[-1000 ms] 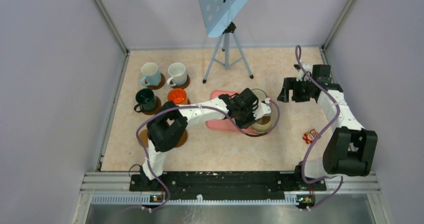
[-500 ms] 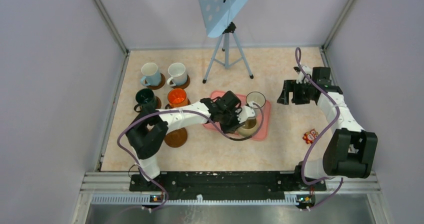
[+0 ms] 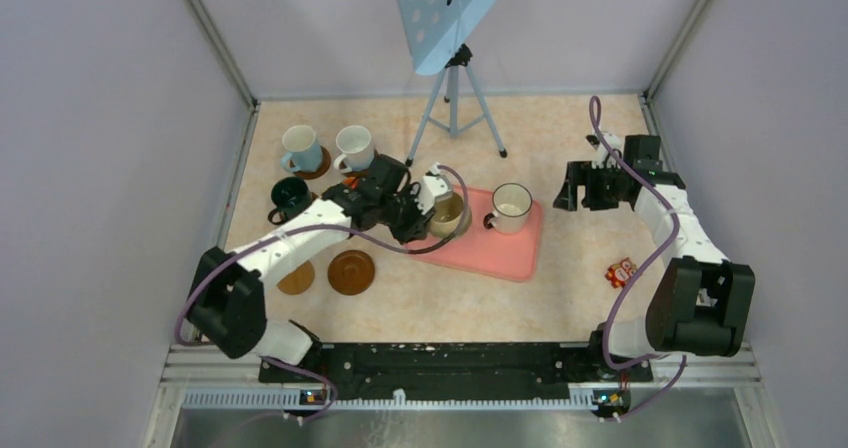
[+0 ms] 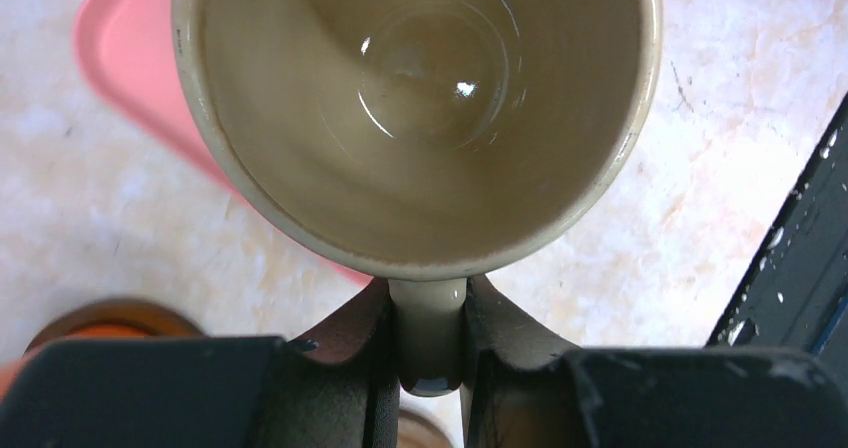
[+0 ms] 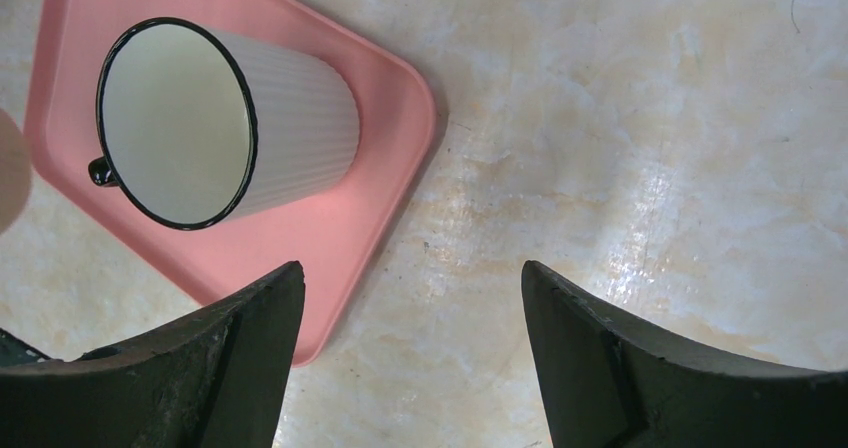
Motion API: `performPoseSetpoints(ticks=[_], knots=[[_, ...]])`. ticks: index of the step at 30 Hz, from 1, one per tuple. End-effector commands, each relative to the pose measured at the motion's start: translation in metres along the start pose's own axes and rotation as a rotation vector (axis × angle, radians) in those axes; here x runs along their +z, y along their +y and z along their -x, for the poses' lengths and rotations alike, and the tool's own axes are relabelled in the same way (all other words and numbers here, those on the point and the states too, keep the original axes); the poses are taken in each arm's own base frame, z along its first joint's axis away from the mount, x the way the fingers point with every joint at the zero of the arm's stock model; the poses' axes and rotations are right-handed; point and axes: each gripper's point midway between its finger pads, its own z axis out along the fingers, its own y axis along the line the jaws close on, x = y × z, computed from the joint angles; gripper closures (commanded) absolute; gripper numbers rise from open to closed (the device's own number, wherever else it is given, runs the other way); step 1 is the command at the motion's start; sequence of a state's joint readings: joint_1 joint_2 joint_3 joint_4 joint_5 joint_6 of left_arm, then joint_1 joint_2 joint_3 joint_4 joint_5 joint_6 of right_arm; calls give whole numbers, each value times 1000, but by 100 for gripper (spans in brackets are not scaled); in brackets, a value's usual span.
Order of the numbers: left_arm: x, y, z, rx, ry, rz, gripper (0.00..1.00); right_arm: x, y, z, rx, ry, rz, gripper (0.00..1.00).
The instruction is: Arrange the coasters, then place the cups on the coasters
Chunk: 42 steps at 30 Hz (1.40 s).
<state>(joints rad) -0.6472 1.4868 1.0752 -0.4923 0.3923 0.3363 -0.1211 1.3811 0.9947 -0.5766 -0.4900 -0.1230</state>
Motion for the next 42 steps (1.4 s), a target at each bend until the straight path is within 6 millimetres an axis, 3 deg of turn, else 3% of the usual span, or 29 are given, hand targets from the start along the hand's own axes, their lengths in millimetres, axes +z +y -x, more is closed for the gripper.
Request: performPoseSetpoints(ticks=[1, 12, 17, 21, 32, 38, 42], knots=[[-41, -1, 14, 63, -131, 17, 100, -3, 4, 11, -18, -31, 29, 21], [-87, 11, -78, -11, -14, 131, 100, 6, 5, 20, 8, -23, 67, 21], [-119, 35, -110, -61, 7, 253, 100, 8, 5, 22, 13, -26, 70, 22], [-134, 26, -132, -17, 60, 299, 100, 11, 5, 23, 18, -28, 80, 22], [-159, 16, -169, -54, 165, 395, 100, 19, 5, 28, 29, -20, 108, 22], [-162, 34, -187, -151, 230, 401, 100, 20, 5, 27, 20, -10, 114, 22], [-181, 63, -185, -227, 182, 438, 100, 18, 4, 26, 8, -2, 108, 22]])
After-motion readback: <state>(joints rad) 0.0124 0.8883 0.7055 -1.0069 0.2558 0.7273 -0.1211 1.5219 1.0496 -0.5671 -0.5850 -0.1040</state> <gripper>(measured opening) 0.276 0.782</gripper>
